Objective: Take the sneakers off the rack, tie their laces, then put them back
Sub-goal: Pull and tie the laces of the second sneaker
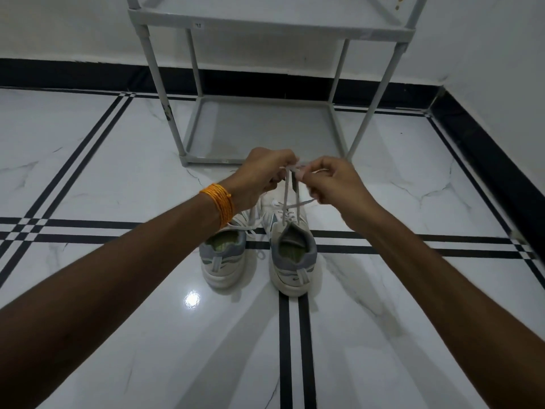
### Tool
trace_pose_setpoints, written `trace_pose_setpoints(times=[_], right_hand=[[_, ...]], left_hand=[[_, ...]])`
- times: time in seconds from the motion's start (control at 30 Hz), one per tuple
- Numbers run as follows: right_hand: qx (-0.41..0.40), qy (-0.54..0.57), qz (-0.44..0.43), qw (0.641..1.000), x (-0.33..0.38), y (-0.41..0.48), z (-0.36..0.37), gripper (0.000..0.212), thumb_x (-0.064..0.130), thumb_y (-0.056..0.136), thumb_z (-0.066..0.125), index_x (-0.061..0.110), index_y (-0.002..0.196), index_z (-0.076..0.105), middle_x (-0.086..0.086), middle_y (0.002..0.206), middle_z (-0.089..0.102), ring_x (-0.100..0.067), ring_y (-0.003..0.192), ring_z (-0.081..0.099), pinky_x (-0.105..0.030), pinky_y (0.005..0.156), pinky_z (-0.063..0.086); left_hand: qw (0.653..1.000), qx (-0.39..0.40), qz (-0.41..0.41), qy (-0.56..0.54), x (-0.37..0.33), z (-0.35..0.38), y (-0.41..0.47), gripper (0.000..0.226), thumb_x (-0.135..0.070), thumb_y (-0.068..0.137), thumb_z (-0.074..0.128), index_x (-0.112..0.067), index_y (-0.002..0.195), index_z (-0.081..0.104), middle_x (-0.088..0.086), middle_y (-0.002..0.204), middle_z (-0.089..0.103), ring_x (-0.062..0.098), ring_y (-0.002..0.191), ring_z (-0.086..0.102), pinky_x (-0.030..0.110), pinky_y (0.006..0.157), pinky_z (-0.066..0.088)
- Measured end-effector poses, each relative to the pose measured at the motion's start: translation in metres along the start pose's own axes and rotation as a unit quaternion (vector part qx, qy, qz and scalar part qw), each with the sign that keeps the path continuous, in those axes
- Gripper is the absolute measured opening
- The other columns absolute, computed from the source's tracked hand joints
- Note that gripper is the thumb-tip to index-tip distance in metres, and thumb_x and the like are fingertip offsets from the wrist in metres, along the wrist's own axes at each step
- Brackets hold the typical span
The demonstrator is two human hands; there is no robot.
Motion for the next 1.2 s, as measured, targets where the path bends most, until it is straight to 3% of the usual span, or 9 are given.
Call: trace_pose_setpoints(times=[0.1,0.2,0.33,0.47,0.6,0.7,0.87,0.93,1.2], right_hand=[[-0.115,-0.133,-0.023,0.984,-0.014,0.01,-0.031,0.025,0.031,0.076,0.079,0.008,0.075,0.071,-0.003,0.075,0.072,-0.009,0.068,0.063,-0.027,0.063,0.048],[-0.182,-0.415,-0.015,0.891,-0.031,0.013,-0.061,0.025,0.037,0.073,0.082,0.013,0.076,0.072,-0.003,0.075,0.071,-0.018,0.068,0.062,-0.027,0.064,0.045],[-0.122,-0.59,0.065,0.795,-0.068,0.014,-0.063,0.023,0.025,0.073,0.082,0.01,0.075,0.066,-0.005,0.067,0.061,-0.022,0.057,0.054,-0.024,0.056,0.038],[-0.028,-0.603,0.096,0.792,-0.092,0.01,-0.034,0.017,0.021,0.078,0.075,0.011,0.087,0.065,-0.004,0.079,0.061,-0.023,0.07,0.059,-0.026,0.063,0.038],[0.026,-0.489,0.023,0.872,-0.092,0.011,-0.013,0.028,0.023,0.085,0.067,0.016,0.112,0.068,-0.007,0.116,0.065,-0.026,0.106,0.061,-0.034,0.082,0.049],[0.08,-0.337,-0.018,0.938,-0.078,0.005,0.012,0.02,0.024,0.084,0.071,0.015,0.101,0.074,-0.001,0.104,0.072,-0.017,0.09,0.065,-0.031,0.079,0.053],[0.057,-0.342,-0.022,0.938,-0.08,0.005,0.027,0.006,0.014,0.08,0.075,0.008,0.082,0.074,-0.007,0.085,0.074,-0.021,0.079,0.067,-0.03,0.07,0.051],[0.053,-0.34,-0.032,0.938,-0.079,0.006,0.03,0.007,0.014,0.082,0.072,0.007,0.08,0.072,-0.008,0.082,0.073,-0.022,0.076,0.065,-0.031,0.07,0.05],[-0.023,-0.389,-0.045,0.92,-0.09,-0.002,0.033,0.016,0.01,0.087,0.055,0.009,0.087,0.071,-0.011,0.086,0.074,-0.03,0.082,0.067,-0.035,0.073,0.053]], left_hand=[[0.982,-0.072,0.084,0.156,0.004,-0.027,0.004,0.015,-0.01,0.089,0.062,-0.004,0.098,0.072,0.0,0.09,0.067,0.008,0.073,0.056,0.016,0.064,0.044],[0.893,-0.15,0.119,0.406,0.03,-0.068,0.007,0.02,0.001,0.078,0.062,-0.004,0.093,0.073,0.011,0.1,0.071,0.024,0.084,0.064,0.03,0.076,0.051],[0.786,-0.12,0.082,0.6,0.071,-0.078,0.005,0.013,-0.005,0.081,0.061,-0.003,0.091,0.068,0.02,0.094,0.069,0.037,0.087,0.061,0.04,0.077,0.05],[0.718,-0.109,0.118,0.677,0.067,-0.053,-0.004,0.018,-0.012,0.09,0.054,-0.004,0.098,0.069,0.017,0.113,0.06,0.036,0.083,0.065,0.038,0.07,0.048],[0.746,-0.074,0.216,0.626,0.05,-0.006,-0.009,0.029,-0.008,0.086,0.055,-0.007,0.113,0.066,0.014,0.123,0.06,0.035,0.089,0.066,0.037,0.069,0.047],[0.824,0.017,0.188,0.535,0.074,0.025,-0.01,0.024,-0.016,0.091,0.054,-0.009,0.109,0.067,0.013,0.106,0.069,0.03,0.095,0.064,0.04,0.081,0.052],[0.891,-0.024,0.144,0.43,0.088,0.019,-0.005,0.011,-0.01,0.089,0.056,-0.006,0.089,0.066,0.014,0.089,0.07,0.03,0.084,0.063,0.04,0.075,0.052],[0.89,-0.016,0.141,0.434,0.088,0.017,-0.006,0.009,-0.009,0.087,0.057,-0.006,0.089,0.066,0.014,0.088,0.071,0.03,0.083,0.064,0.036,0.071,0.05],[0.793,0.013,0.208,0.572,0.077,0.007,-0.021,0.011,-0.005,0.085,0.054,-0.005,0.094,0.058,0.017,0.098,0.061,0.035,0.087,0.058,0.033,0.065,0.032]])
Point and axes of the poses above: each hand's wrist, its own y-axis towards the middle knuckle, its own z-axis out of the palm, x = y × z, the point moved 6 cm from there along y, towards the middle knuckle
